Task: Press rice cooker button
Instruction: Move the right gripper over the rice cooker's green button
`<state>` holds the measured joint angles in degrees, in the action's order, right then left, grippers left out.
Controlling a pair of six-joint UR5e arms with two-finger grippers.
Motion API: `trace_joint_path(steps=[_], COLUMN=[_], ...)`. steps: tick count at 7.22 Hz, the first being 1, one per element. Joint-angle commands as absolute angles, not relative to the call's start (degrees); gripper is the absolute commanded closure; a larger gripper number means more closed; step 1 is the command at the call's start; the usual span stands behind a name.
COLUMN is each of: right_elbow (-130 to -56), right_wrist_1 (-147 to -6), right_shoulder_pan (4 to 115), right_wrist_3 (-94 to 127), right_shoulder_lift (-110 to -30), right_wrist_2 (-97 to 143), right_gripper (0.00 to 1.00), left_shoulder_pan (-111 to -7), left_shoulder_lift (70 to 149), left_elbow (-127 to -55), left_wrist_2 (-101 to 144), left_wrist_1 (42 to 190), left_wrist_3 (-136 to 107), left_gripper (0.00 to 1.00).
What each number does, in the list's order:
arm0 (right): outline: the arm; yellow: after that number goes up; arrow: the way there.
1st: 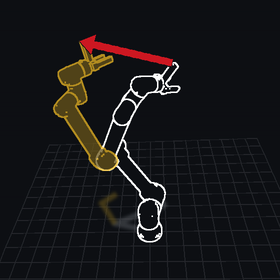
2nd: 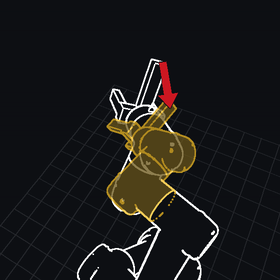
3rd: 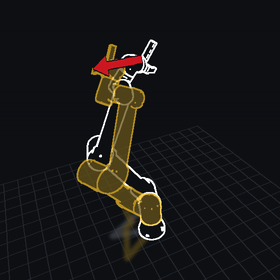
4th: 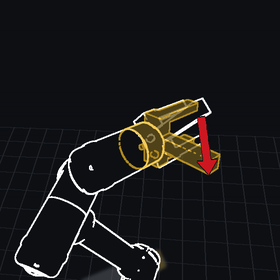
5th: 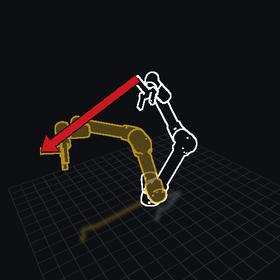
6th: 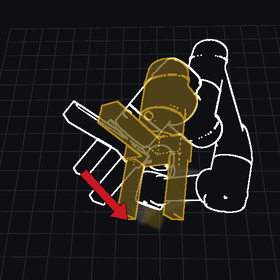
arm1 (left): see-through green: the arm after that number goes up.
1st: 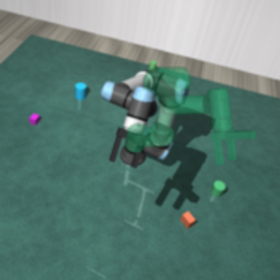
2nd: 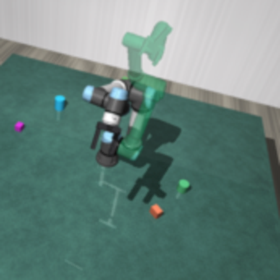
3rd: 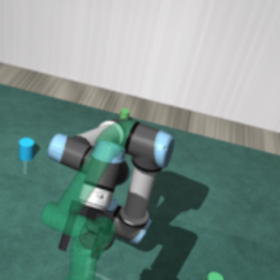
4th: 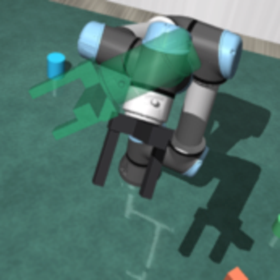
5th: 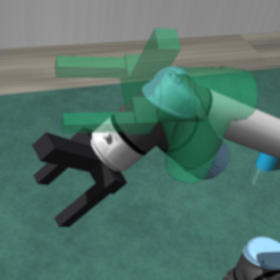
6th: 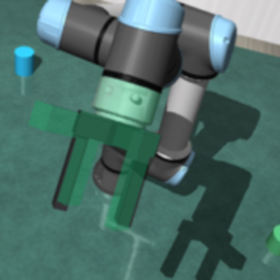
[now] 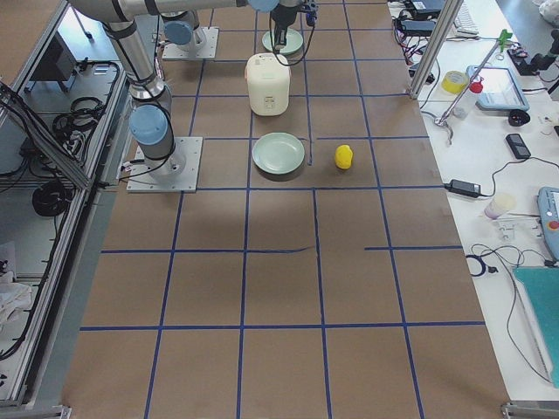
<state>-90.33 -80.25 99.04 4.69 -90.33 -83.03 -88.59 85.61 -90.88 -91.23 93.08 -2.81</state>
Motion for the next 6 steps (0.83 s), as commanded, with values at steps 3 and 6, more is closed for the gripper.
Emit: trace_joint_path(steps=[3, 6], right_elbow=[-99.65, -100.37], right_wrist_1=[-88.67, -89.56], right_shoulder_pan=[101.86, 102.22], right_wrist_3=[5.45, 5.54], right_shoulder_lift=[-89.38, -87.98], right_wrist_2=[-82.79, -82.62], right_gripper=[1.0, 1.0], left_shoulder_pan=[-88.59, -88.59], left_shoulder_lift=[85.61, 85.61], left_elbow=[-90.88, -90.88], left_wrist_2=[-91.23, -91.23], left_wrist_1=[93.08, 93.08], left_wrist_3=[-2.81, -2.81], left_gripper=[0.0, 0.0])
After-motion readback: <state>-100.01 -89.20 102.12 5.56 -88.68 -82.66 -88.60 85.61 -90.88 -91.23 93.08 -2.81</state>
